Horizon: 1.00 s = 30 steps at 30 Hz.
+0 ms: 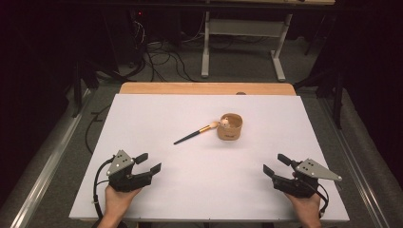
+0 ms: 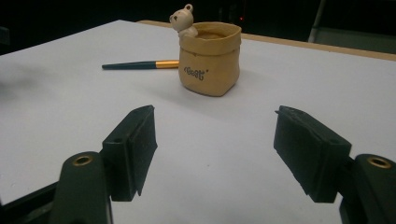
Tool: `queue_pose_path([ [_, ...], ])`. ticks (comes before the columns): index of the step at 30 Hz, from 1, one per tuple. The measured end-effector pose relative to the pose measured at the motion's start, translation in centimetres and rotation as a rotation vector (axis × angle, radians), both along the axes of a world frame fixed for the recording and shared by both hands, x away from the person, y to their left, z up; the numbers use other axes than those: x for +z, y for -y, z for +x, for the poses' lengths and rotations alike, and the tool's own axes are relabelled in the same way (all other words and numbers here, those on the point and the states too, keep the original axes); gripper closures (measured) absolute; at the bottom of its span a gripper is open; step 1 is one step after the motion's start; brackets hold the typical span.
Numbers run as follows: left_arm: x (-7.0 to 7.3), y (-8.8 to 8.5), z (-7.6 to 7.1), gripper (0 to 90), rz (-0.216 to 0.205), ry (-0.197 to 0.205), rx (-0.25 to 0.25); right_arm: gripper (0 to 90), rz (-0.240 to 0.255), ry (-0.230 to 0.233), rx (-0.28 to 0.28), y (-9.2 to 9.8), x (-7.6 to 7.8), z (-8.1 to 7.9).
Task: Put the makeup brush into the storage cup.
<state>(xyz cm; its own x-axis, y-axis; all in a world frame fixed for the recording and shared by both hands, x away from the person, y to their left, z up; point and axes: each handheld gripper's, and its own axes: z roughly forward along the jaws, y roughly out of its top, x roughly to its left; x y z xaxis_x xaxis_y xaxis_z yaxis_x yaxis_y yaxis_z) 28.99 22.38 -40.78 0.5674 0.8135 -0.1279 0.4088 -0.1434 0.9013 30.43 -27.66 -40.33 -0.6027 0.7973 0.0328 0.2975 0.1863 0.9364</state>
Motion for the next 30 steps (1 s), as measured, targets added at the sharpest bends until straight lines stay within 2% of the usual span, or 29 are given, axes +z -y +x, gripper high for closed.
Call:
queue_pose_path([
  [21,0.24,-0.27,0.23,35.2,0.005,0.002,0.006,31.5,0.001,-0.002,0.007,0.02,0.0,0.03],
  [30,0.42,-0.35,0.18,34.6,-0.009,0.007,0.006,31.5,0.003,-0.005,0.007,-0.03,0.0,0.0],
])
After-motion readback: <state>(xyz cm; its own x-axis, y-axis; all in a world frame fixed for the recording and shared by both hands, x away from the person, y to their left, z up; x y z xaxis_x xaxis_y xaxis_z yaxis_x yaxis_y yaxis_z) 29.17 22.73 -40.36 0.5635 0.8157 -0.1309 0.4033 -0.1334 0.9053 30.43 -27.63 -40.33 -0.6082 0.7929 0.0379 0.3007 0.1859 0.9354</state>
